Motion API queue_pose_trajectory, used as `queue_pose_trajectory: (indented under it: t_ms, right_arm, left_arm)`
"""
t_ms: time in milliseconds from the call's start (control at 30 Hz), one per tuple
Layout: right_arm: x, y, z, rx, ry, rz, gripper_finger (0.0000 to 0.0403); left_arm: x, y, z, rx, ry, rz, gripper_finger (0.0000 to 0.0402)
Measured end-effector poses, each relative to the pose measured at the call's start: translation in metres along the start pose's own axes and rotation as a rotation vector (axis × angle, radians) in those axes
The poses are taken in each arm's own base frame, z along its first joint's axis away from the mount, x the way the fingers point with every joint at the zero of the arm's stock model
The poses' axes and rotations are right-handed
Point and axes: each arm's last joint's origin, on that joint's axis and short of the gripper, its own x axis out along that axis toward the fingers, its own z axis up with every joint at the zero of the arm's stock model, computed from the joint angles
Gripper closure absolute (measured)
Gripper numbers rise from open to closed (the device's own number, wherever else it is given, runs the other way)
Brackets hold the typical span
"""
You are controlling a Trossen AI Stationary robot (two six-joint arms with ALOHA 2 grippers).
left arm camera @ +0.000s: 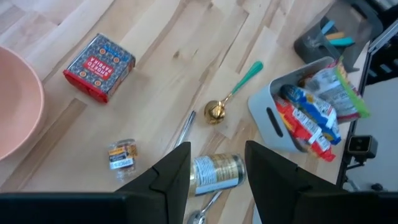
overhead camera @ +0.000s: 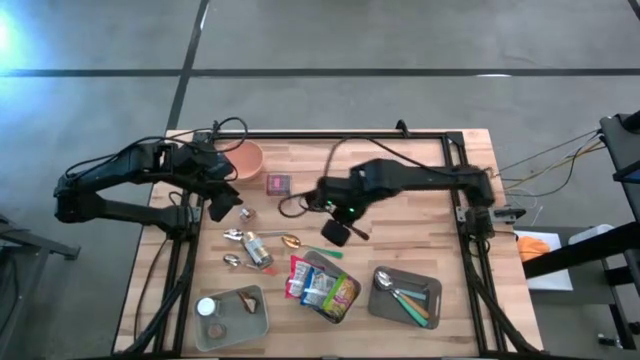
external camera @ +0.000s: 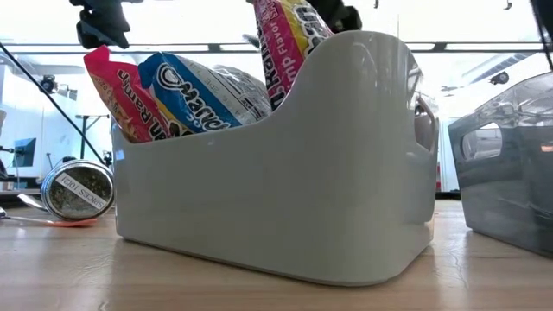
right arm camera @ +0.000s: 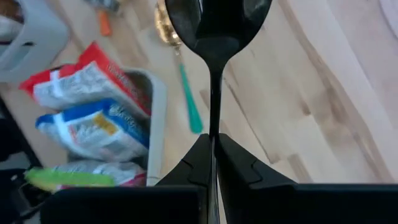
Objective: Pick & Place Food Item
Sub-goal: Put the black spoon into the black bin
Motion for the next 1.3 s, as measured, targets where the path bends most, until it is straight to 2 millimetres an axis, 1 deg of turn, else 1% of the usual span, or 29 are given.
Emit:
queue_pose_trajectory:
  t_ms: [133, 267, 467, 600, 700, 767, 867, 1000, 1100, 1300]
  right_arm:
    - [-0.011, -0.001, -0.028, -0.012, -0.090, 0.084, 0.0395]
    - [-0.024, -0.009, -0.068, 0.030, -0.148, 0.175, 0.0395]
    - [-0.033, -0.021, -0.125, 0.089, -0.143, 0.227, 0.0395]
    - [-0.034, -0.021, -0.155, 0.091, -0.114, 0.247, 0.0395]
    - [-0.029, -0.018, -0.176, 0.040, -0.158, 0.203, 0.0395]
    - [-0.024, -0.015, -0.191, -0.006, -0.177, 0.204, 0.0395]
    - [-0.017, -0.009, -0.211, -0.066, -0.180, 0.278, 0.0395]
    - [-0.009, -0.006, -0.236, -0.073, -0.211, 0.392, 0.0395]
    - [0.003, -0.008, -0.250, -0.071, -0.221, 0.414, 0.0395]
    - [0.024, -0.008, -0.268, -0.123, -0.185, 0.383, 0.0395]
  left_arm:
    - [0.000, -0.002, 0.004, -0.024, -0.042, -0.020, 0.0246]
    - [0.000, -0.004, 0.010, -0.052, -0.095, -0.048, 0.0246]
    - [0.003, -0.007, 0.017, -0.088, -0.132, -0.069, 0.0246]
    - [0.011, -0.008, 0.020, -0.103, -0.108, -0.056, 0.0246]
    - [0.018, -0.008, 0.024, -0.080, -0.083, -0.041, 0.0246]
    - [0.025, -0.009, 0.027, -0.064, -0.065, -0.031, 0.0246]
    - [0.033, -0.010, 0.033, -0.060, -0.068, -0.032, 0.0246]
    - [0.038, -0.014, 0.042, -0.008, -0.128, -0.056, 0.0246]
    - [0.037, -0.016, 0.047, 0.001, -0.174, -0.077, 0.0246]
    - [0.037, -0.017, 0.050, 0.004, -0.201, -0.090, 0.0246]
